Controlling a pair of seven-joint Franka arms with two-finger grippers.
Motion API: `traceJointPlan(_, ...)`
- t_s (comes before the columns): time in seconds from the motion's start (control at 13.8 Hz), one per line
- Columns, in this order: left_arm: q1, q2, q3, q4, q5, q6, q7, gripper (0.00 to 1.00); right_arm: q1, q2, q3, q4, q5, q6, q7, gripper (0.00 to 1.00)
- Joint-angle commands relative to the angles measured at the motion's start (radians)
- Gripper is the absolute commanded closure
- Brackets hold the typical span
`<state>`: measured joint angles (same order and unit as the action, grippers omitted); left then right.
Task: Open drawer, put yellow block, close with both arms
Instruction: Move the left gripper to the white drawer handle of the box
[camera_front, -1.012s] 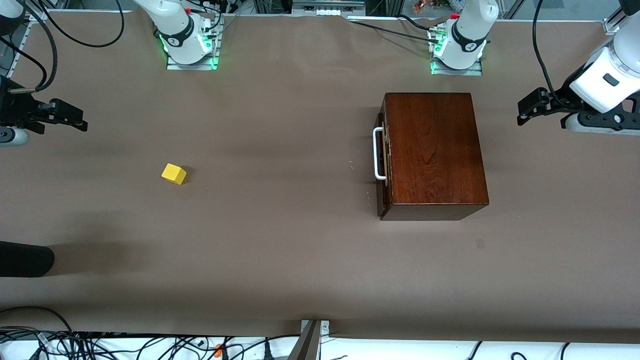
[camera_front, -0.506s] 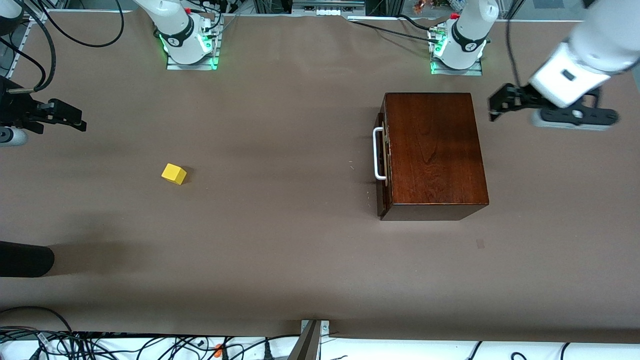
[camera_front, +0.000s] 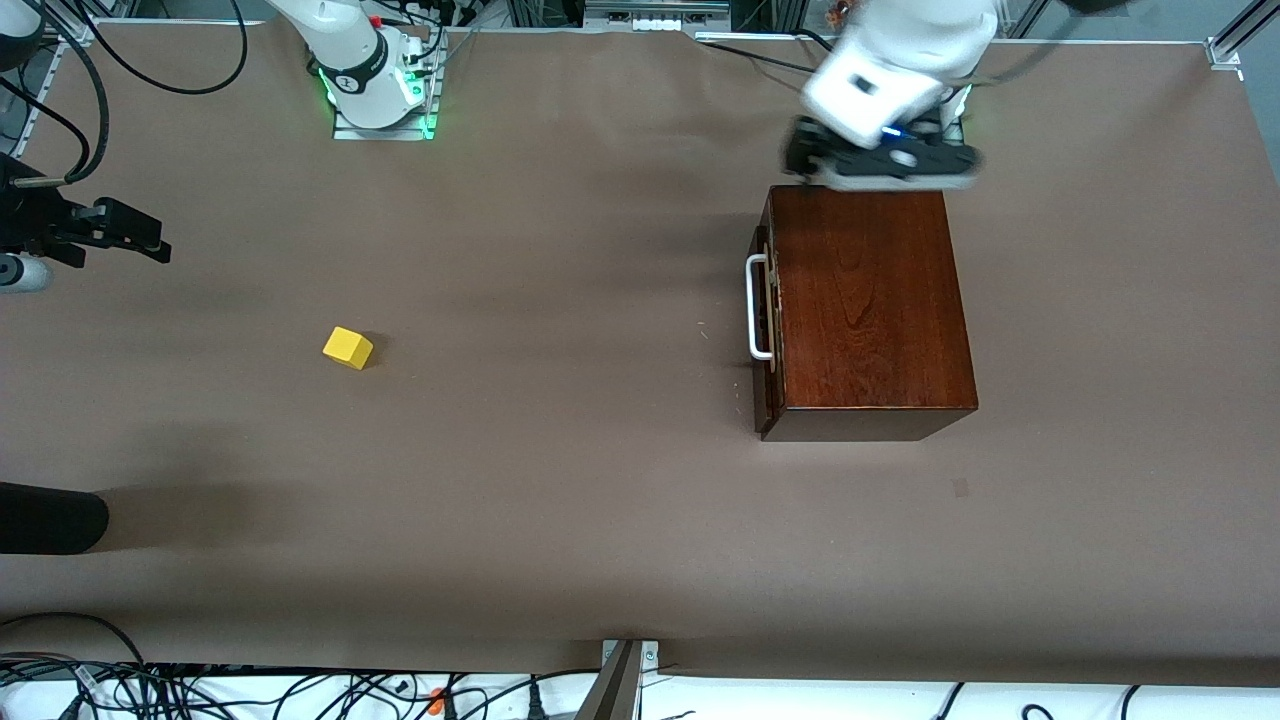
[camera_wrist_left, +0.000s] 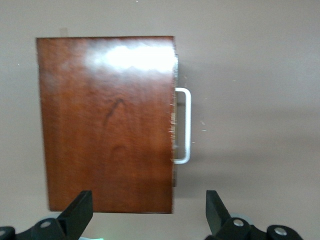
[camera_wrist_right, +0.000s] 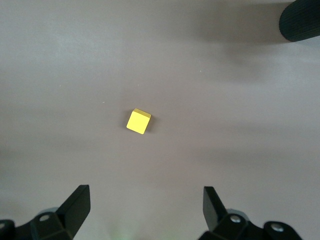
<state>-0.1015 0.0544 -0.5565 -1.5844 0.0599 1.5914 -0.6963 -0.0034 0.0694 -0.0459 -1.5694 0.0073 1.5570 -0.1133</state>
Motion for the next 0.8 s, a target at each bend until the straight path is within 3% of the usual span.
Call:
traceJointPlan(0.0, -0.088, 0.148, -0.089, 0.086, 0.125, -0.013, -0.191, 0.0, -0.013, 0.009, 0.011, 0.025, 0.002, -0.02, -0.002, 0.0)
traceJointPlan(0.29, -0.266, 0.347, -0.082, 0.155, 0.28, -0.007, -0.359, 0.0, -0.013, 0.01, 0.011, 0.025, 0.0, -0.02, -0.005, 0.0)
traceJointPlan(0.51, -0.282, 0.427, -0.079, 0.141, 0.374, 0.011, -0.362, 0.0, -0.013, 0.012, 0.009, 0.025, 0.0, -0.02, -0.005, 0.0)
traceJointPlan(0.72, -0.261, 0.462, -0.074, 0.118, 0.377, 0.035, -0.335, 0.0, -0.015, 0.012, 0.009, 0.025, 0.0, -0.021, -0.005, 0.0)
